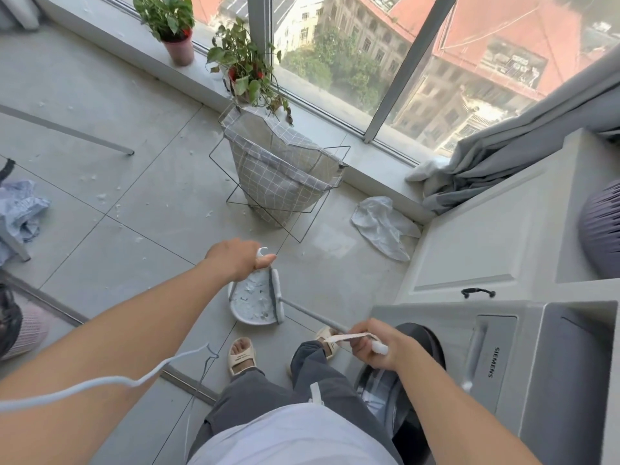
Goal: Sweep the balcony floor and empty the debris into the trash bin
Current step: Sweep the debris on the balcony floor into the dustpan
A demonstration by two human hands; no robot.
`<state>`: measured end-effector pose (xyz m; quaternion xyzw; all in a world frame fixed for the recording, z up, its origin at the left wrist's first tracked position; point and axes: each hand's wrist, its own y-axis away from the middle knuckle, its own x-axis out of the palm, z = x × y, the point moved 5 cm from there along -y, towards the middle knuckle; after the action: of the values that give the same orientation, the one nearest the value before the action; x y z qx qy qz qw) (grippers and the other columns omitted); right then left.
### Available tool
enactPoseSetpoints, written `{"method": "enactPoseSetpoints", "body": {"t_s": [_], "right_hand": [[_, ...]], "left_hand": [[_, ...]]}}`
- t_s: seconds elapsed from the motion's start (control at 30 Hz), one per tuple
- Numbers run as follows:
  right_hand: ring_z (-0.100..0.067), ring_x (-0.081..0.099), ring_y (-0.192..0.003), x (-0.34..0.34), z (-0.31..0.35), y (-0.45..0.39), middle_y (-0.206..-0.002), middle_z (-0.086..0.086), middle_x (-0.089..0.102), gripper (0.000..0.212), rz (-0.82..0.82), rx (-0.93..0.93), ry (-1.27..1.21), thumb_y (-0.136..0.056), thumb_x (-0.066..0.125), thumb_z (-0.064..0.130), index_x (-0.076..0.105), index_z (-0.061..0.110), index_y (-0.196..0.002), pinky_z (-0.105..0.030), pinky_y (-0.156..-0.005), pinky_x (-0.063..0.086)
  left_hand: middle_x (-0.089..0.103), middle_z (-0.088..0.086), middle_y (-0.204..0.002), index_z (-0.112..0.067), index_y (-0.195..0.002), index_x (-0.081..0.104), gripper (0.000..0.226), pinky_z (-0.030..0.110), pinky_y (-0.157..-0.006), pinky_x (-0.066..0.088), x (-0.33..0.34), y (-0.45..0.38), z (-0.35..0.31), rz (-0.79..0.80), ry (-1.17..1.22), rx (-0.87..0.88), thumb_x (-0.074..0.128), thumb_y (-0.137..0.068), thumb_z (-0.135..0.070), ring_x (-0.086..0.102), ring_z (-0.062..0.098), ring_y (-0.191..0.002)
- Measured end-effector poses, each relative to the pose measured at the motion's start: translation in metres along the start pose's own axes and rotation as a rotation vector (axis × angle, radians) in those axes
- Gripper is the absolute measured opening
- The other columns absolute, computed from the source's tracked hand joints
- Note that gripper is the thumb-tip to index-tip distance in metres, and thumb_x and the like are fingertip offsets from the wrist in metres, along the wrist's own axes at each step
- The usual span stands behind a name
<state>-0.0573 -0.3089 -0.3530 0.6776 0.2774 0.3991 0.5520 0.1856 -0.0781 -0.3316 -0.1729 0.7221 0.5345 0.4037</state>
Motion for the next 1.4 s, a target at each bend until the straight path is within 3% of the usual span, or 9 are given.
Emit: {"method": "enactPoseSetpoints", "body": {"t_s": [0.13, 0.27, 0.47, 0.53, 0.8, 1.0, 1.17, 1.23, 1.4], "right_hand": [[-0.005, 0.038, -0.032, -0.029, 0.022, 0.023, -0.054, -0.002, 0.040, 0.016, 0.003, -0.028, -0.081, -0.093, 0.047, 0.007, 0.056, -0.004, -0.088, -0.012, -0.027, 0.033], [-0.005, 0.038, -0.033, -0.048, 0.041, 0.034, -0.053, -0.003, 0.044, 0.016, -0.161, -0.066, 0.100, -0.092, 0.045, 0.004, 0.050, 0.006, -0.077, -0.013, -0.028, 0.033], [-0.012, 0.042, -0.032, -0.019, 0.059, 0.011, -0.057, -0.009, 0.049, 0.009, -0.525, -0.248, 0.368, -0.084, 0.044, -0.002, 0.052, 0.002, -0.082, -0.015, -0.037, 0.036], [-0.013, 0.046, -0.034, -0.004, 0.054, -0.006, -0.063, -0.010, 0.051, 0.011, -0.563, -0.268, 0.401, -0.085, 0.044, -0.003, 0.054, 0.001, -0.087, -0.015, -0.039, 0.038], [-0.010, 0.043, -0.038, 0.007, 0.031, -0.007, -0.058, -0.008, 0.050, 0.009, -0.392, -0.093, 0.599, -0.087, 0.051, 0.004, 0.056, -0.002, -0.092, -0.017, -0.039, 0.038], [-0.005, 0.038, -0.034, -0.018, 0.038, 0.026, -0.056, -0.002, 0.043, 0.012, -0.139, -0.056, 0.171, -0.092, 0.047, 0.003, 0.054, 0.005, -0.082, -0.013, -0.028, 0.032], [-0.007, 0.038, -0.032, 0.000, -0.005, -0.004, -0.050, -0.004, 0.045, 0.010, -0.199, -0.048, 0.227, -0.094, 0.042, 0.005, 0.050, 0.004, -0.088, -0.015, -0.028, 0.033], [-0.008, 0.038, -0.032, 0.014, -0.019, -0.015, -0.049, -0.006, 0.045, 0.007, -0.147, -0.019, 0.112, -0.092, 0.042, 0.002, 0.048, 0.004, -0.096, -0.014, -0.028, 0.034], [-0.007, 0.039, -0.032, 0.014, -0.006, 0.003, -0.051, -0.006, 0.047, 0.016, -0.055, -0.066, -0.061, -0.091, 0.048, -0.002, 0.055, 0.001, -0.077, -0.014, -0.027, 0.035]], "left_hand": [[0.058, 0.001, -0.083, -0.020, -0.102, 0.056, 0.060, 0.035, -0.072, 0.047, 0.003, 0.001, 0.006, -0.009, 0.007, 0.017, 0.029, -0.091, -0.073, 0.057, 0.025, -0.082], [0.057, 0.001, -0.083, -0.022, -0.092, 0.051, 0.056, 0.034, -0.069, 0.044, 0.004, 0.008, 0.014, -0.023, 0.018, 0.015, 0.029, -0.090, -0.074, 0.055, 0.025, -0.081], [0.067, 0.004, -0.111, -0.027, -0.117, 0.055, 0.063, 0.034, -0.077, 0.045, 0.014, 0.024, 0.023, -0.022, 0.003, -0.007, 0.028, -0.089, -0.076, 0.060, 0.027, -0.100], [0.065, 0.003, -0.103, -0.026, -0.114, 0.056, 0.064, 0.034, -0.073, 0.043, 0.019, 0.032, 0.027, -0.010, -0.003, -0.021, 0.028, -0.089, -0.076, 0.059, 0.027, -0.095], [0.064, 0.001, -0.092, -0.027, -0.091, 0.049, 0.053, 0.032, -0.065, 0.037, 0.030, 0.044, 0.033, -0.024, -0.021, -0.034, 0.029, -0.090, -0.075, 0.053, 0.024, -0.080], [0.059, -0.001, -0.086, -0.026, -0.086, 0.047, 0.055, 0.032, -0.067, 0.039, 0.023, 0.045, 0.029, -0.032, -0.027, -0.015, 0.026, -0.089, -0.077, 0.057, 0.023, -0.083], [0.058, -0.002, -0.085, -0.026, -0.087, 0.048, 0.054, 0.031, -0.066, 0.037, 0.022, 0.050, 0.025, -0.041, -0.032, -0.008, 0.026, -0.091, -0.075, 0.055, 0.022, -0.081], [0.058, -0.002, -0.085, -0.026, -0.087, 0.047, 0.054, 0.032, -0.066, 0.037, 0.023, 0.051, 0.028, -0.034, -0.015, -0.011, 0.026, -0.090, -0.076, 0.054, 0.022, -0.080], [0.055, -0.003, -0.085, -0.031, -0.086, 0.045, 0.050, 0.033, -0.068, 0.039, 0.020, 0.058, 0.055, -0.002, 0.050, -0.047, 0.028, -0.087, -0.078, 0.053, 0.023, -0.084]]}}
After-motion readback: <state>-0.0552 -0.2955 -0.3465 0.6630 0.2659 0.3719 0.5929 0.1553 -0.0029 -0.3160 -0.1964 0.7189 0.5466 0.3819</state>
